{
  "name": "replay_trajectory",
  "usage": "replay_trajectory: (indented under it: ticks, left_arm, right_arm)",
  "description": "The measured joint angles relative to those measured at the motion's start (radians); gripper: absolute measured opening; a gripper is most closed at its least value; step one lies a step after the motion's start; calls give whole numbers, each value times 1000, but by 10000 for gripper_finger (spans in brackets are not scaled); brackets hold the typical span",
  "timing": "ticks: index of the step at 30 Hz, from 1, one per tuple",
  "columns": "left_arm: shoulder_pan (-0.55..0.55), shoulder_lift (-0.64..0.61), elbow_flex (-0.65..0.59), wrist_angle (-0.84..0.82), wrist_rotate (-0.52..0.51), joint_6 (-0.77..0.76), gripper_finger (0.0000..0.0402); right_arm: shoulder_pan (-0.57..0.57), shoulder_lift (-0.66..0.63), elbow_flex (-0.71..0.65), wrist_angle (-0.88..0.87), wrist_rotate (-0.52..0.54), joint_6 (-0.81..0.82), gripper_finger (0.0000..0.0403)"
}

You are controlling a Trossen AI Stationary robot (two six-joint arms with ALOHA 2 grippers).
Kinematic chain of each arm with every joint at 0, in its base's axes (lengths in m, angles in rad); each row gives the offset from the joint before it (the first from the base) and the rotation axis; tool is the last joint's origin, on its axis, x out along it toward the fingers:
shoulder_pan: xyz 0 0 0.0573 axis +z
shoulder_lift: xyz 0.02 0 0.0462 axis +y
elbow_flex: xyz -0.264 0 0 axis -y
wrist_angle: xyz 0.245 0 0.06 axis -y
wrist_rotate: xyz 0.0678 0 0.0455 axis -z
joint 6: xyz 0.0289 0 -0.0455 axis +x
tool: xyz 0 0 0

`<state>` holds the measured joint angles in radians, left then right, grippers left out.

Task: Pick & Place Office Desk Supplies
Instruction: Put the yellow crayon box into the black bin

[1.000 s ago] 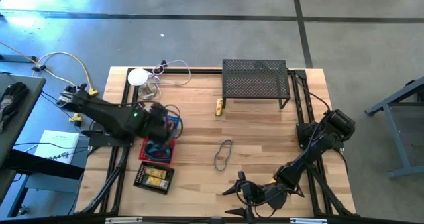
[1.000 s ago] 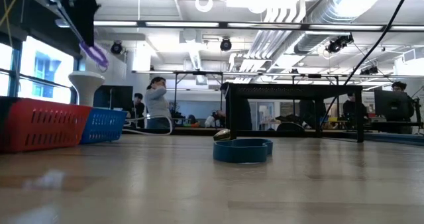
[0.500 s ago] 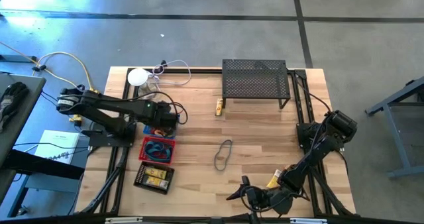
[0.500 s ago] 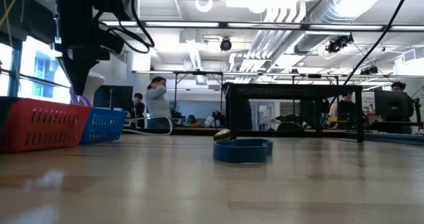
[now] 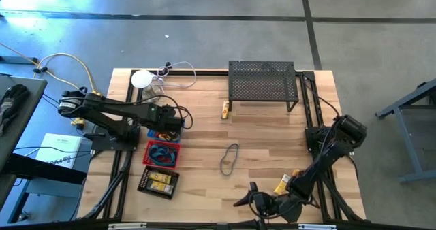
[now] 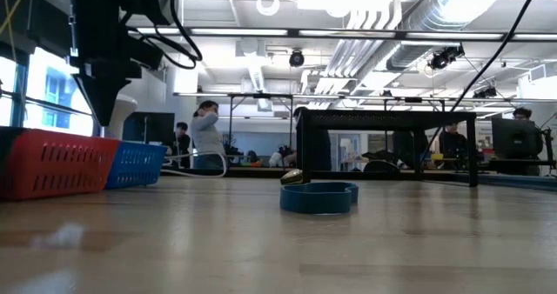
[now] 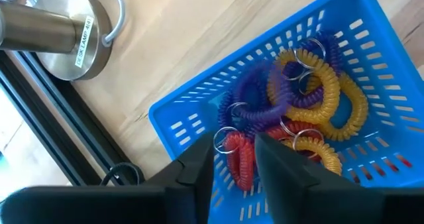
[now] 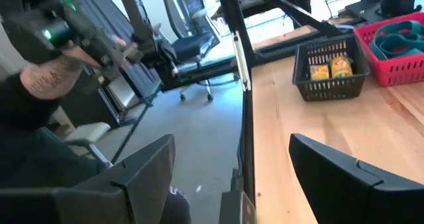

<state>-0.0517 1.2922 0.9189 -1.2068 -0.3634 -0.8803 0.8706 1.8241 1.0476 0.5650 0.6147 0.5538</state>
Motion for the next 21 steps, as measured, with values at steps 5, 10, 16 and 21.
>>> replay_trajectory:
  ticks: [5,10,16,21]
  left_arm:
    - [8,0,7,-2,21,-12,118]
    - [41,0,78,-25,27,103,119]
    - [57,-1,216,67,-52,249,119]
    - [56,-1,232,283,-58,362,119]
  right_arm:
    - [3,1,-1,-9,22,-27,285]
    - [5,1,-1,-1,49,-86,285]
    - [-12,1,-1,-1,68,-151,285]
    - [-47,1,-1,-2,63,-192,285]
